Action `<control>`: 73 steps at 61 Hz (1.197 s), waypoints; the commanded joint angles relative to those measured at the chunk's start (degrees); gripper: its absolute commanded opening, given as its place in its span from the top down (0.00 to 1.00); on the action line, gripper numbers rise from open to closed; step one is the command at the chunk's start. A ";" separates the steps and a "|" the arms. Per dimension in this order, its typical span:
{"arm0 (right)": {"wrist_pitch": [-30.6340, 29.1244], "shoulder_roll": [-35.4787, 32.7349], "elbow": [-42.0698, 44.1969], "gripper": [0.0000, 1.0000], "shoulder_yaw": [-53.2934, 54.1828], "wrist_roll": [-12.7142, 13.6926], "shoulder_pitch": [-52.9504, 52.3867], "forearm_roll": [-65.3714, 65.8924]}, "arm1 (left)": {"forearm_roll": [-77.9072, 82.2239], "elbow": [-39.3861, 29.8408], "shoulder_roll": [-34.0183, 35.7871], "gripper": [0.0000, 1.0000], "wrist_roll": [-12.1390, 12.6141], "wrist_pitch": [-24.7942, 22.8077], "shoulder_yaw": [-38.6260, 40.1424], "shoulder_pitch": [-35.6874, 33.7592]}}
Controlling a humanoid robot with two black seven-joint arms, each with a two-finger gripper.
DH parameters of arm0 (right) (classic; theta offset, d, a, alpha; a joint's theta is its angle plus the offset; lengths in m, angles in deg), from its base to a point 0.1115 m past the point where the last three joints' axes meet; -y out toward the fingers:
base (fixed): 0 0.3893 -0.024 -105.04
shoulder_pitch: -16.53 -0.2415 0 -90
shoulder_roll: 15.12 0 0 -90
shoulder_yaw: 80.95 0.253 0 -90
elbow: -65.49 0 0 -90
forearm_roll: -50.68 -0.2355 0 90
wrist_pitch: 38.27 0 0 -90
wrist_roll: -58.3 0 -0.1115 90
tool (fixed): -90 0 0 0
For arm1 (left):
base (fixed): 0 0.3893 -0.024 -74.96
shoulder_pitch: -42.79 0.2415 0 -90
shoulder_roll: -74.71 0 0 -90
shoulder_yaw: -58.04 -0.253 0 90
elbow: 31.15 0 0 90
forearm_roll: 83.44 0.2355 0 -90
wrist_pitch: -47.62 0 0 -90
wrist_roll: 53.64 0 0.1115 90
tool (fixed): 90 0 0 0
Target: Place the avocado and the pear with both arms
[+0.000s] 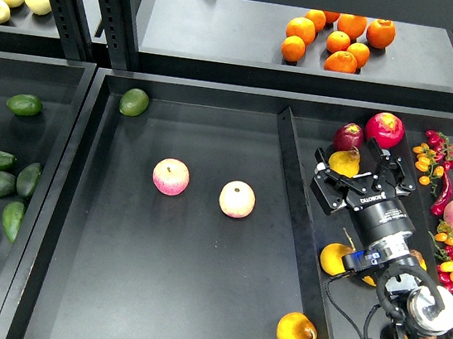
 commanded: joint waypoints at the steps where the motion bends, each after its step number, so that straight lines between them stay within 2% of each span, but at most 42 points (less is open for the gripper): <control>1: 0.00 0.00 0.09 0.00 -0.07 0.00 0.02 0.08 | 0.01 0.00 0.02 0.31 0.00 0.00 0.01 -0.12; 16: 0.00 0.00 0.09 0.00 -0.07 0.00 0.02 0.08 | -0.08 0.00 0.29 0.20 0.00 0.00 0.80 -0.47; 29: 0.00 0.00 0.09 0.00 -0.15 0.09 0.10 0.08 | -0.08 -0.88 0.11 0.03 0.00 0.00 11.43 -0.56; 36: 0.00 0.00 0.09 0.00 -0.33 0.09 0.10 0.08 | -0.08 -0.70 -0.15 0.02 0.00 0.00 18.03 -0.56; 41: 0.00 0.00 0.09 0.00 -0.33 0.18 0.19 0.08 | -0.08 -0.44 -1.64 0.02 0.00 0.00 25.58 -0.56; 51: 0.00 0.00 0.18 0.00 -0.51 0.44 0.72 0.08 | -0.17 -0.35 -3.67 0.01 0.00 0.00 31.48 -0.38; 63: 0.00 0.00 0.35 0.00 -0.60 0.71 1.07 0.08 | -0.17 -0.79 -8.41 0.01 0.00 0.00 40.88 0.06; 73: -0.09 0.00 0.35 0.00 -0.60 0.97 1.69 -0.01 | -2.62 -0.79 -14.83 0.01 0.00 0.00 52.74 0.32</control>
